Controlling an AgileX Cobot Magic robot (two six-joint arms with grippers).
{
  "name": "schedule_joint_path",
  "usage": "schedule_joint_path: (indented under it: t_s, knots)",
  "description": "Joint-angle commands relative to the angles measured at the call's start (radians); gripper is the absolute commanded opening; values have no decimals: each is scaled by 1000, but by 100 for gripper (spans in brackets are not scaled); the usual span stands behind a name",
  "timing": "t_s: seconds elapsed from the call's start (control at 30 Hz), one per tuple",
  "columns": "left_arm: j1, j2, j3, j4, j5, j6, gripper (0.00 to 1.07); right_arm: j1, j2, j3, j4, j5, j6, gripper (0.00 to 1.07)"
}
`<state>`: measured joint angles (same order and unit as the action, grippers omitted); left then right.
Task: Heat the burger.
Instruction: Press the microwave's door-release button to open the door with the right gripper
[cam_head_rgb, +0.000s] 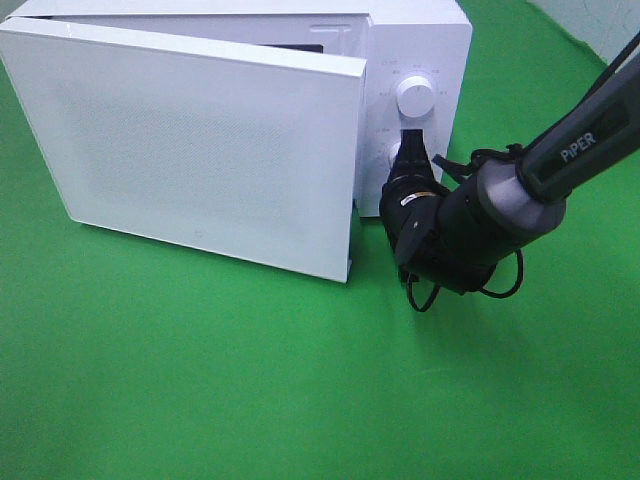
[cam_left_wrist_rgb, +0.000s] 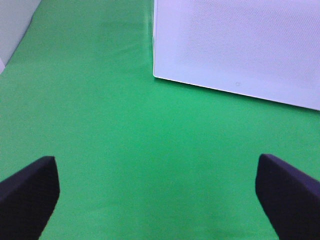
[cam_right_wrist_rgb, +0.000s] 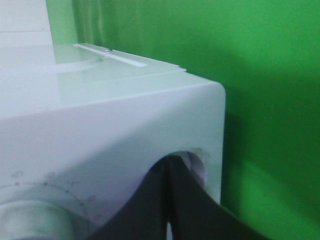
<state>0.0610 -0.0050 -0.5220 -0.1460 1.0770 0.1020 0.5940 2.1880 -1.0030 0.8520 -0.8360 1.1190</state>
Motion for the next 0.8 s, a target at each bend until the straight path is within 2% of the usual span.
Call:
schedule_joint_path:
  t_s: [0.03, 0.53, 0.8]
  knots:
    - [4, -5, 5, 0, -6, -5, 102, -41, -21, -87, -93, -260, -23, 0]
    - [4, -5, 5, 0, -6, -5, 102, -41, -24, -87, -86, -220, -23, 0]
    - [4, -5, 5, -1, -6, -5, 102, -30, -67, -14, -90, -97, -20, 0]
